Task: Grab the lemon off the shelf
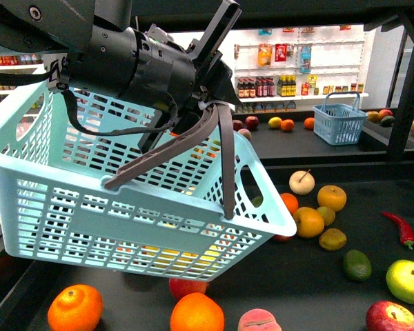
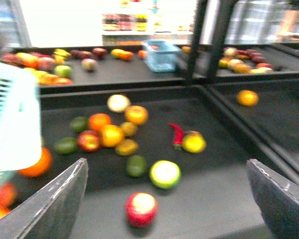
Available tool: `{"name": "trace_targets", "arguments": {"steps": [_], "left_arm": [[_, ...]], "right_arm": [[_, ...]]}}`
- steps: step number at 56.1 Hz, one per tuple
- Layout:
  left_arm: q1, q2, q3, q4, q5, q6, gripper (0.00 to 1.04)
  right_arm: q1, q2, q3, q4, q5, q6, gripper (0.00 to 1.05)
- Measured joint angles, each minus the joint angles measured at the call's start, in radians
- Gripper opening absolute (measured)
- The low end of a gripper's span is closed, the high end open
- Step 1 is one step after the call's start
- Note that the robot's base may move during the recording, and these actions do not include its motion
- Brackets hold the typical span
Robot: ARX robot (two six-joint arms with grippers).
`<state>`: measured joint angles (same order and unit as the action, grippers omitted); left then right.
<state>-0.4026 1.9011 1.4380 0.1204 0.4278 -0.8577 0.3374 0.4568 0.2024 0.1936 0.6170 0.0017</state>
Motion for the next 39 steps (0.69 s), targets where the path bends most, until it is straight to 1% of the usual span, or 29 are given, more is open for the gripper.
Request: {"name": "trace_targets", "arguments": {"steps": [1, 2, 3, 5, 8, 13, 14, 24, 25, 27, 30, 32, 39], "left_arm": [[0.000, 0.000, 0.000, 0.000, 0.000, 0.000, 0.11], [0.000, 0.000, 0.000, 0.000, 0.000, 0.000, 0.11], [0.000, 0.000, 0.000, 0.000, 0.001, 0.000, 0.11], [0.000, 0.000, 0.000, 0.000, 0.001, 0.001, 0.11], [0.000, 0.001, 0.000, 0.000, 0.002, 0.003, 0.11], [0.000, 0.001, 0.000, 0.000, 0.000, -0.002, 0.11], [0.000, 0.001, 0.000, 0.000, 0.000, -0.002, 0.11], [0.000, 0.001, 0.000, 0.000, 0.000, -0.001, 0.11], [0.000, 0.001, 0.000, 0.000, 0.000, -0.001, 0.11], [0.000, 0.001, 0.000, 0.000, 0.000, 0.000, 0.11], [0.000, 0.001, 0.000, 0.000, 0.000, 0.000, 0.11], [0.000, 0.001, 0.000, 0.000, 0.000, 0.000, 0.11], [0.000, 0.001, 0.000, 0.000, 0.002, 0.001, 0.11]], "right_arm": [[-0.010, -0.029, -0.014, 0.000, -0.068, 0.000, 0.90], [-0.014, -0.046, -0.022, -0.003, -0.099, 0.001, 0.89], [-0.018, -0.077, -0.039, -0.015, -0.152, 0.001, 0.86], [-0.020, -0.157, -0.068, -0.072, -0.235, 0.001, 0.79], [-0.027, -0.267, -0.104, -0.155, -0.315, 0.000, 0.69], [-0.076, -0.344, -0.116, -0.176, -0.369, 0.000, 0.53], [-0.082, -0.347, -0.116, -0.177, -0.375, 0.001, 0.51], [-0.170, -0.384, -0.136, -0.188, -0.461, 0.001, 0.20], [-0.177, -0.386, -0.137, -0.189, -0.472, 0.001, 0.18], [-0.229, -0.395, -0.140, -0.195, -0.552, 0.000, 0.11], [-0.294, -0.402, -0.148, -0.196, -0.601, 0.000, 0.03], [-0.319, -0.406, -0.151, -0.196, -0.603, 0.001, 0.03], [-0.331, -0.430, -0.169, -0.195, -0.616, 0.001, 0.03]]}}
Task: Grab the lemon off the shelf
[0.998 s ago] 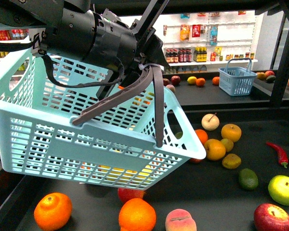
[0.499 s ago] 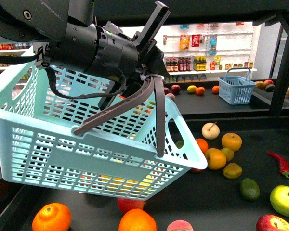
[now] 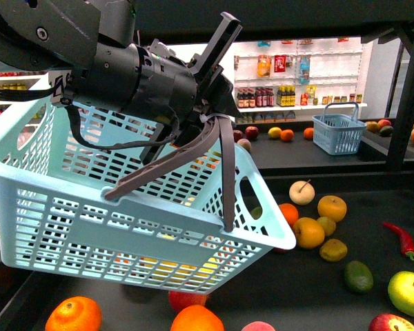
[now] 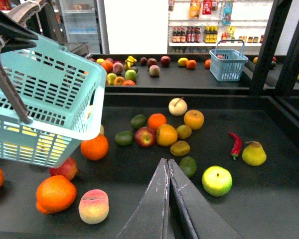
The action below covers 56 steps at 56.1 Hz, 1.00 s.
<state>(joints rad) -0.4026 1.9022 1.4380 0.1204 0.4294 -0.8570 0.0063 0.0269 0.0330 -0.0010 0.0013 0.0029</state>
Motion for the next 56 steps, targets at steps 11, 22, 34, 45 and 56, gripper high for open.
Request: {"name": "trace_targets", "arguments": {"steps": [11, 22, 34, 45, 56], "left_arm": [[0.000, 0.000, 0.000, 0.000, 0.000, -0.001, 0.11], [0.000, 0.000, 0.000, 0.000, 0.000, -0.001, 0.11], [-0.002, 0.000, -0.007, 0.034, -0.051, -0.005, 0.11], [0.018, -0.003, -0.027, 0.131, -0.207, -0.072, 0.11], [0.101, -0.040, -0.087, 0.254, -0.375, -0.234, 0.11]], "right_arm": [[-0.003, -0.020, -0.018, -0.001, -0.001, 0.000, 0.03], [-0.003, -0.021, -0.018, -0.001, 0.000, -0.001, 0.05], [-0.003, -0.021, -0.018, -0.001, 0.000, 0.000, 0.41], [-0.003, -0.021, -0.018, -0.001, 0.000, 0.000, 0.74], [-0.003, -0.021, -0.018, -0.001, 0.000, 0.000, 0.98]]}}
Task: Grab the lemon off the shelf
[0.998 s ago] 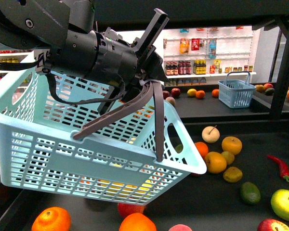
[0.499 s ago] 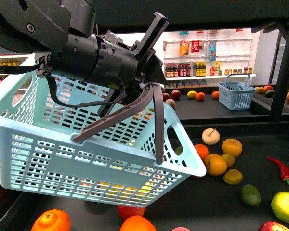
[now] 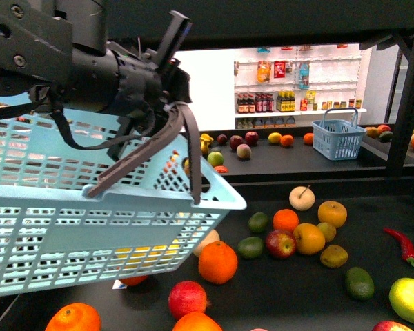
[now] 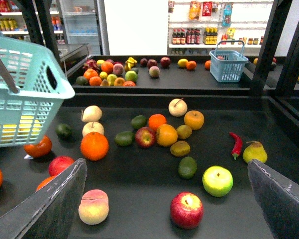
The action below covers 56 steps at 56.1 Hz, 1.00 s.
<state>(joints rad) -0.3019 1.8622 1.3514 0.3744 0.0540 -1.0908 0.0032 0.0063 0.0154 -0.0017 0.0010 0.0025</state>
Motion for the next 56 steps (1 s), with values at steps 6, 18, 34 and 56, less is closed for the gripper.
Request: {"name": "trace_targets", "arguments": {"steps": [6, 18, 34, 56], "left_arm": [[0.065, -0.034, -0.045, 0.095, -0.086, -0.105, 0.11], [0.196, -0.101, -0.123, 0.279, -0.205, -0.249, 0.10], [0.367, -0.126, -0.254, 0.458, -0.224, -0.362, 0.08], [0.531, -0.008, -0.304, 0.793, -0.124, -0.460, 0.08]], "right_arm": [[0.000, 0.000, 0.000, 0.000, 0.000, 0.000, 0.97], [0.000, 0.000, 0.000, 0.000, 0.000, 0.000, 0.97], [0.000, 0.000, 0.000, 0.000, 0.000, 0.000, 0.97], [0.000, 0.000, 0.000, 0.000, 0.000, 0.000, 0.97]]}}
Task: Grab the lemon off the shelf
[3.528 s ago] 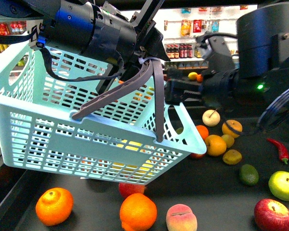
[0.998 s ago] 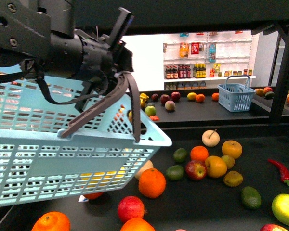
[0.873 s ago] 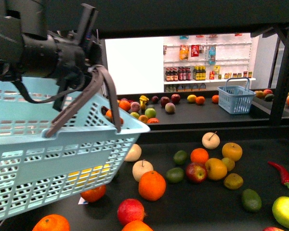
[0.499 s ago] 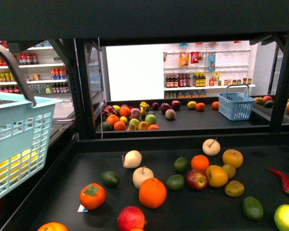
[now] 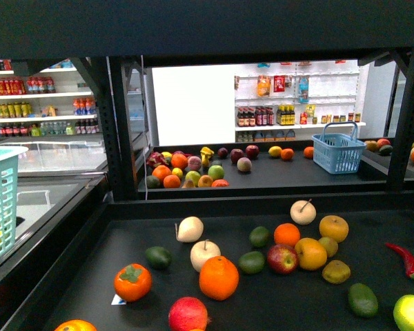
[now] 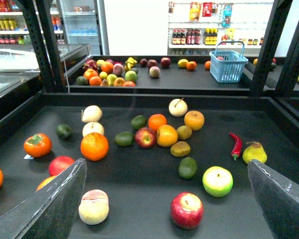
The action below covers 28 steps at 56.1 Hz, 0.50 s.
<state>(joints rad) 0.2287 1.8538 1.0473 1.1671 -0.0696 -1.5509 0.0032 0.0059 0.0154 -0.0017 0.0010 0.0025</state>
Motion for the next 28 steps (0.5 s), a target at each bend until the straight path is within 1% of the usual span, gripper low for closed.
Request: {"name": "trace_targets", "arguments": {"steps": [16, 28], "left_arm": [[0.043, 0.160, 0.005, 0.181, 0.057, -0.074, 0.08], [0.061, 0.217, 0.020, 0.222, 0.066, -0.111, 0.08]], "right_arm": [[0.000, 0.000, 0.000, 0.000, 0.000, 0.000, 0.97], [0.000, 0.000, 0.000, 0.000, 0.000, 0.000, 0.97]]}}
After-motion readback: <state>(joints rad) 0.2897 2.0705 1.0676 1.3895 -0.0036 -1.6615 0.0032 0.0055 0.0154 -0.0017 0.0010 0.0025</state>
